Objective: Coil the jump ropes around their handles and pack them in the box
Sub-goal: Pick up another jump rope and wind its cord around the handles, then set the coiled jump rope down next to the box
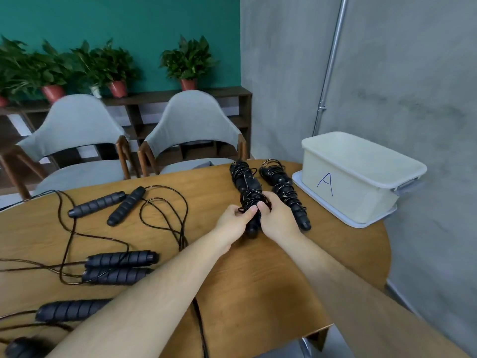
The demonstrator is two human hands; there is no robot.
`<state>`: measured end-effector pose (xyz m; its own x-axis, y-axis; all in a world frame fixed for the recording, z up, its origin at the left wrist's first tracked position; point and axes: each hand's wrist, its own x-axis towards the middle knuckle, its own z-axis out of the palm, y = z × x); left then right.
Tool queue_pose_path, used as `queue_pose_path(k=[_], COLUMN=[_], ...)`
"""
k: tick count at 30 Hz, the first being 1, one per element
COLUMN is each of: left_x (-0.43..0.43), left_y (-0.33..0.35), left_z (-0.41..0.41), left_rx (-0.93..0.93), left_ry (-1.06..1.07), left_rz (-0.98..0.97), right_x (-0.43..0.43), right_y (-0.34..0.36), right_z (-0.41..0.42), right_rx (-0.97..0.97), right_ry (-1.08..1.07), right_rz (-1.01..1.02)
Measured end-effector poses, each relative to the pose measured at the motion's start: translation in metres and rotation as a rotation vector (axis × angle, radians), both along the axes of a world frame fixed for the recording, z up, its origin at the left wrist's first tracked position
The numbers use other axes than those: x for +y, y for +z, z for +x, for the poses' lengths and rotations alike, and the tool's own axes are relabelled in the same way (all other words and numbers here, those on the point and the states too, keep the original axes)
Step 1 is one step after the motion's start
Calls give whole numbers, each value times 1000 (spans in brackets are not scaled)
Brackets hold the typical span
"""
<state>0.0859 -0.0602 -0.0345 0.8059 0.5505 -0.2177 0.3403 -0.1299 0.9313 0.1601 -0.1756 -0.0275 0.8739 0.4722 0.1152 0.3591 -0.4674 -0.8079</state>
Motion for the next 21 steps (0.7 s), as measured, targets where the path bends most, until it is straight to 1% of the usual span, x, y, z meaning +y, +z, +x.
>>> queue_pose_path(k=[2, 5, 7, 8, 10, 13, 17, 21], left_x=[-1, -2, -4, -5, -10, -11, -8, -10], left_y=[-8, -14, -13, -11, -4, 0, 5, 14], left_z=[5, 13, 17, 17, 15, 10, -1, -18], left_rx=[49, 137, 149, 132, 88, 62, 55, 25], left_ry=[-24, -16, 18, 16, -12, -62, -101, -112], left_rz=[67, 253, 279, 267, 209, 138, 145, 182], right_x=[-1, 0, -1, -1, -4, -11, -18, -20], right_y=[-10, -18, -18, -17, -16, -16, -14, -11], right_z=[3, 4, 3, 3, 3, 6, 0, -9], right_rx=[-29, -134, -275, -337, -383, -385, -449, -496], right_ry=[-16, -66, -128, -153, -157, -130, -106, -139], right_rz=[-45, -179, -326, -364, -359, -291, -191, -188])
